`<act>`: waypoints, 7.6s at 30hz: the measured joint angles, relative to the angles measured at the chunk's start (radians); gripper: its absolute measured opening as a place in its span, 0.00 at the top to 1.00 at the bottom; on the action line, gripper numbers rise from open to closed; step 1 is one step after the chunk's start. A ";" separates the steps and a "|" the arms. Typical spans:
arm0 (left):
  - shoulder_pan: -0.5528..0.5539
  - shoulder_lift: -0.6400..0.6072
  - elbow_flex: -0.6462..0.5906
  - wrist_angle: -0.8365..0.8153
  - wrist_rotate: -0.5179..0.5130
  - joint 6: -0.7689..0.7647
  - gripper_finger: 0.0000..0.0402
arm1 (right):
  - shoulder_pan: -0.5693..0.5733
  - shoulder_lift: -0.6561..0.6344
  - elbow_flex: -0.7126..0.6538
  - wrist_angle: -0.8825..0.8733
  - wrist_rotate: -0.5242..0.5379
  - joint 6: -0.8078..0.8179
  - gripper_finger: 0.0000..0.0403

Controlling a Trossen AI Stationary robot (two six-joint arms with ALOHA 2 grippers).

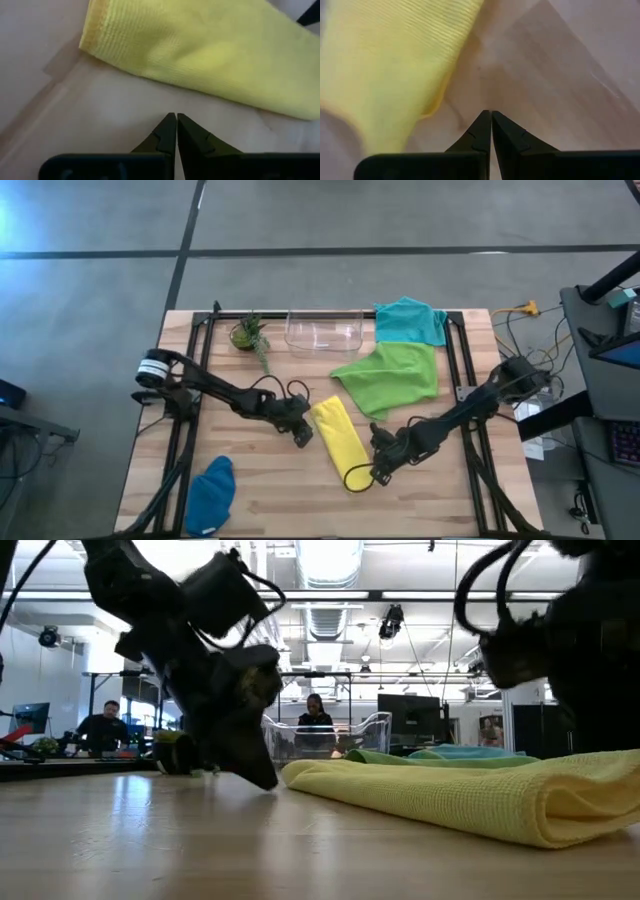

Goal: Fold microfiber towels
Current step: Fold the yellow towel

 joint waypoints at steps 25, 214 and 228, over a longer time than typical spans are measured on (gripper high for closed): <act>0.059 0.112 0.109 0.051 -0.123 0.118 1.00 | 0.005 0.342 0.487 -0.084 -0.207 -0.244 0.97; -0.287 0.386 0.525 -0.009 -0.127 -0.467 1.00 | -0.752 0.293 0.296 0.027 -0.485 -1.386 0.29; -0.279 0.387 0.521 -0.007 -0.123 -0.469 1.00 | -0.740 0.331 0.315 -0.035 -0.676 -1.396 0.39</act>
